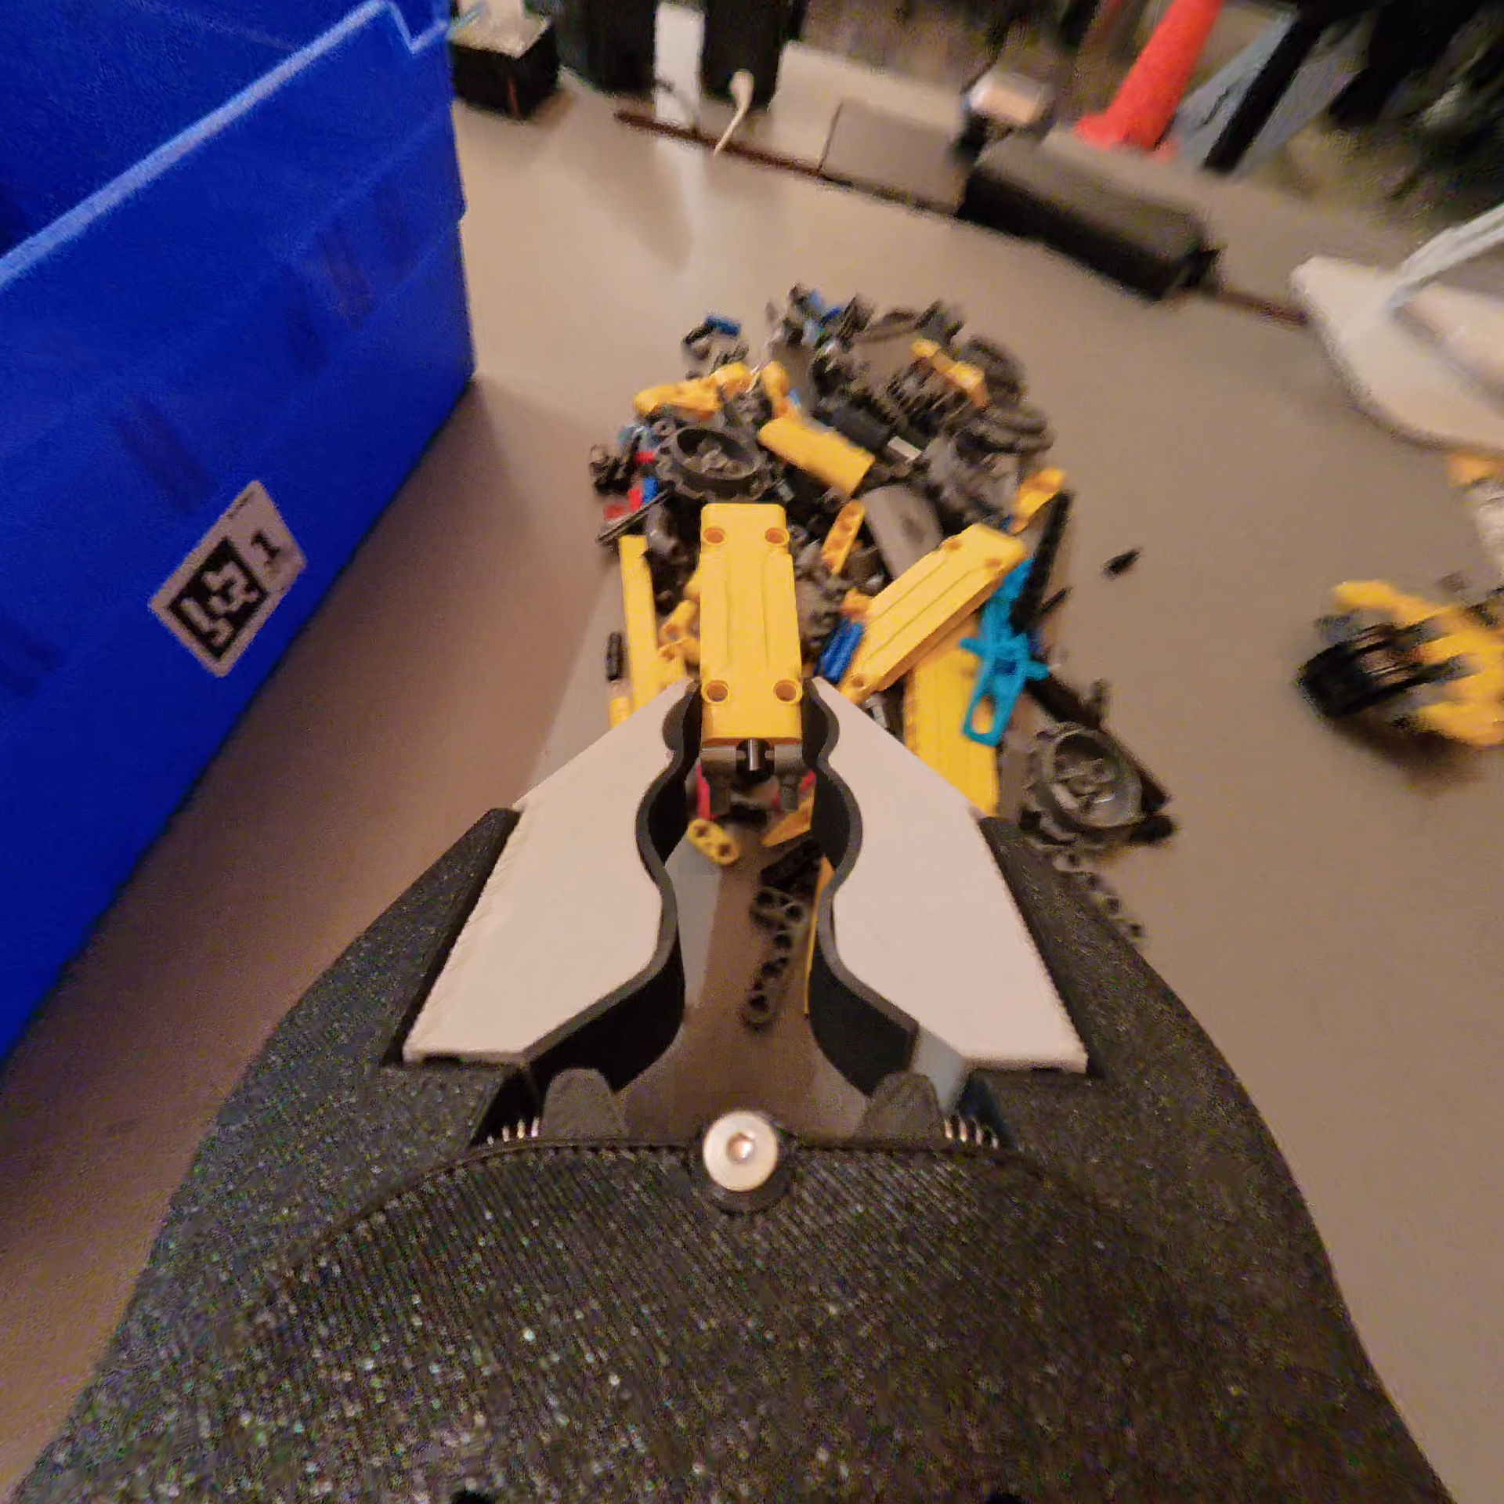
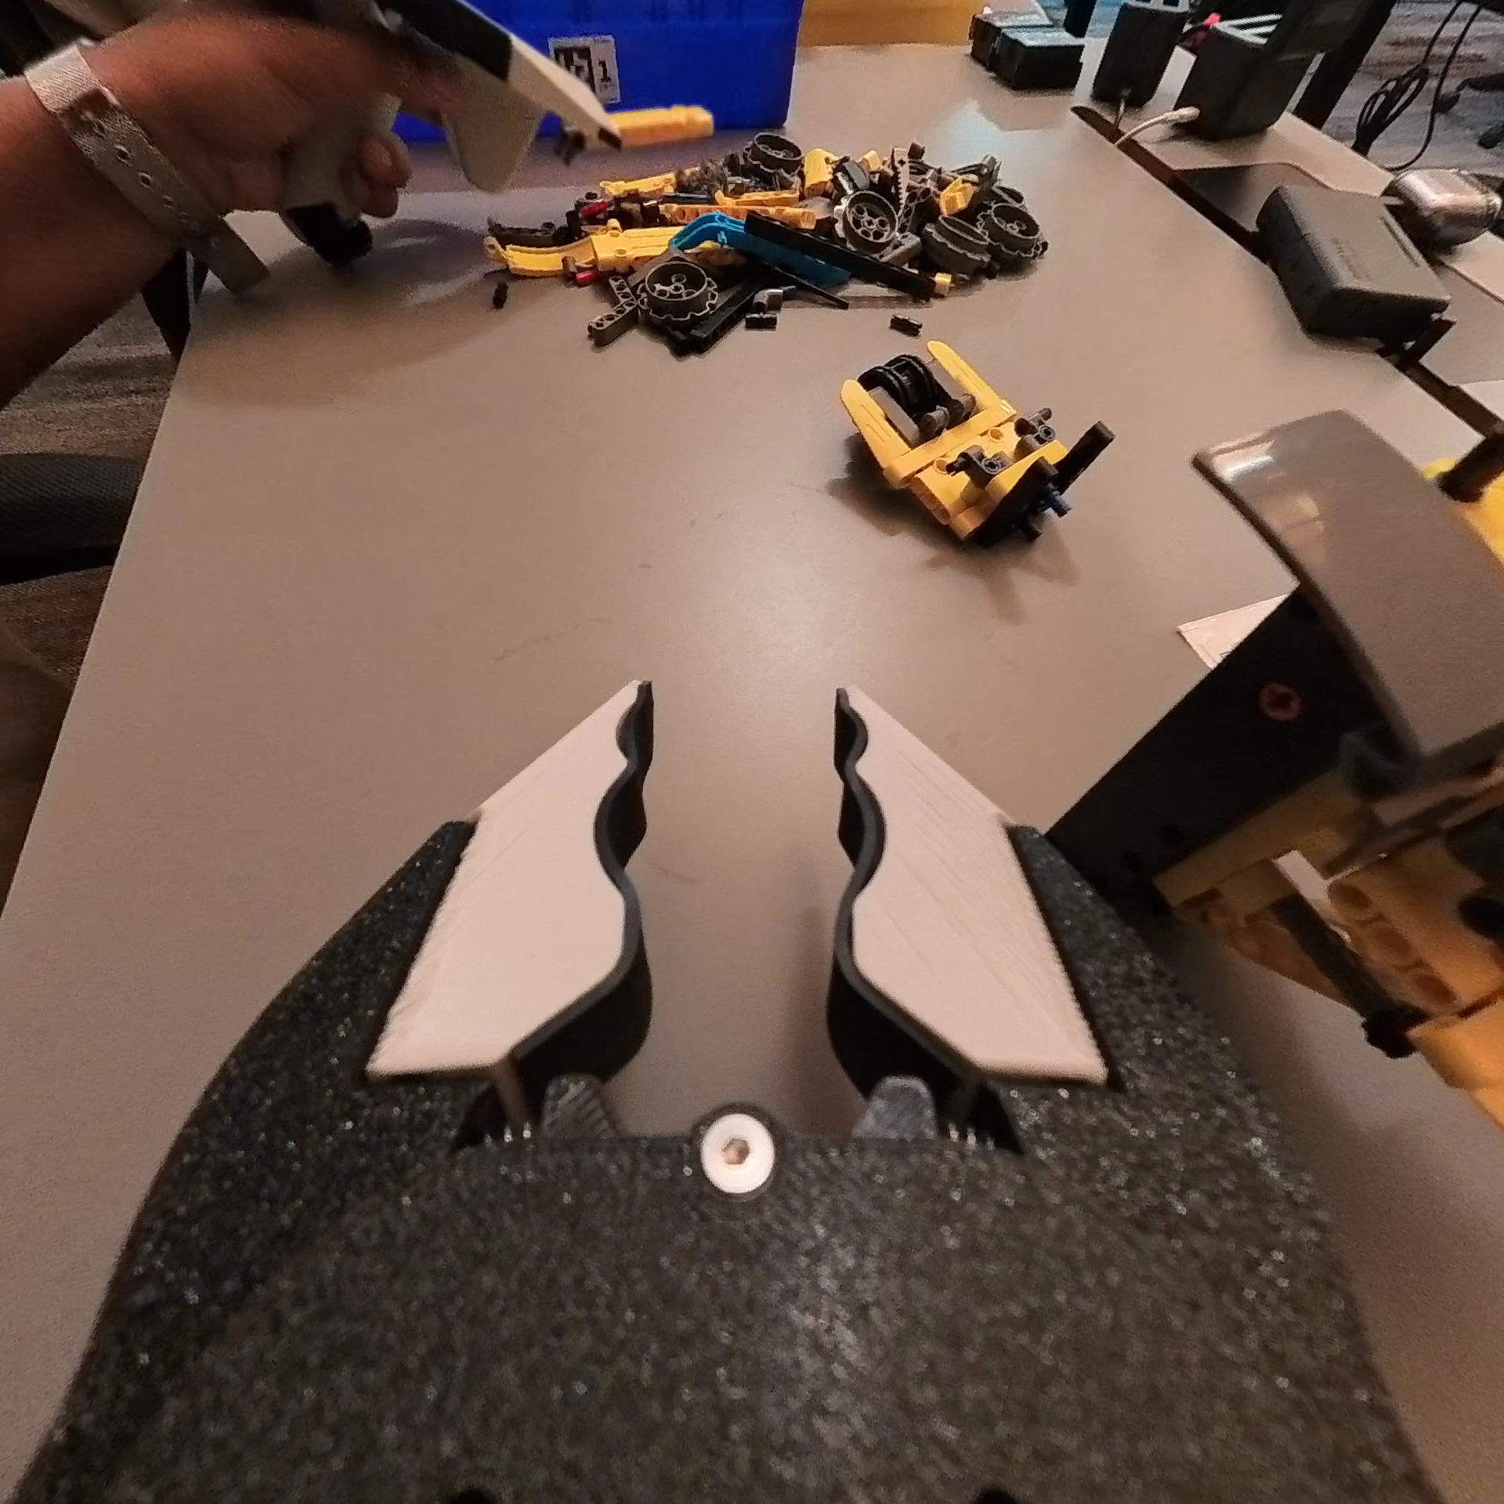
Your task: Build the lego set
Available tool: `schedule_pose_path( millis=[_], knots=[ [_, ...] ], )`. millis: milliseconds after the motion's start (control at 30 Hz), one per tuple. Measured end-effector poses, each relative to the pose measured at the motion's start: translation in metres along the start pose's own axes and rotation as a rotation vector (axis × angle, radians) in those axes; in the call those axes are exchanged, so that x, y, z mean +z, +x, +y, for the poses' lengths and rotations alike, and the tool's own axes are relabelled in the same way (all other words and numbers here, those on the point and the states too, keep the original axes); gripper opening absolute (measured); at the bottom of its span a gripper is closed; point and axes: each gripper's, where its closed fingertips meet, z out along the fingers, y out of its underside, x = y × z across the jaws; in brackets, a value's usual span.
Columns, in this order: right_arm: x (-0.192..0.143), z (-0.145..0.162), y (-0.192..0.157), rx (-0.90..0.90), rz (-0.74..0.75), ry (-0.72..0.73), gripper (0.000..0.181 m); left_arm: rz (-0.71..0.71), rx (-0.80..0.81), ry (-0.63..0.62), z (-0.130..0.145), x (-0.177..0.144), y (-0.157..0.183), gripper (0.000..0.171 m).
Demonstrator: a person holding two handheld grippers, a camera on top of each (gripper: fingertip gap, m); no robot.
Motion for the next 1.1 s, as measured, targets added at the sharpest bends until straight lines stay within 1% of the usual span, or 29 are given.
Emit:
schedule_pose_path(
  millis=[67,133,233,300,433,567,633,733,1000,1067,1100],
  knots=[
    [0.000,0.000,0.000,0.002,-0.001,0.000,0.044,0.100,-0.097,0.036,-0.006,-0.005,0.010,0.019],
    [0.000,0.000,0.000,0.005,-0.002,0.000,0.044,0.254,-0.181,0.092,-0.016,-0.013,0.028,0.018],
    [0.000,0.000,0.001,0.010,-0.004,-0.001,0.044,0.487,-0.294,0.120,-0.027,-0.029,0.060,0.019],
    [0.000,0.000,0.001,0.012,-0.004,0.000,0.044,0.609,-0.347,0.118,-0.030,-0.037,0.080,0.019],
    [0.000,0.000,0.001,0.014,-0.004,-0.001,0.044,0.804,-0.393,0.111,-0.034,-0.052,0.120,0.019],
    [0.000,0.000,0.001,0.009,-0.003,0.000,0.044,0.945,-0.456,0.084,-0.034,-0.058,0.154,0.019],
    [0.000,0.000,0.000,0.004,-0.002,0.001,0.044,0.984,-0.470,0.066,-0.032,-0.057,0.168,0.019],
    [0.000,0.000,0.000,-0.006,0.000,0.000,0.044,0.998,-0.466,0.044,-0.028,-0.051,0.179,0.019],
    [0.001,0.001,-0.003,-0.035,0.008,-0.012,0.045,1.011,-0.501,0.023,-0.023,-0.044,0.185,0.020],
    [0.002,0.002,-0.003,-0.037,0.009,-0.020,0.045,1.007,-0.487,-0.003,-0.017,-0.042,0.189,0.020],
    [0.002,0.003,-0.003,-0.036,0.009,-0.022,0.045,0.998,-0.467,-0.038,-0.009,-0.041,0.192,0.020]
  ],
)
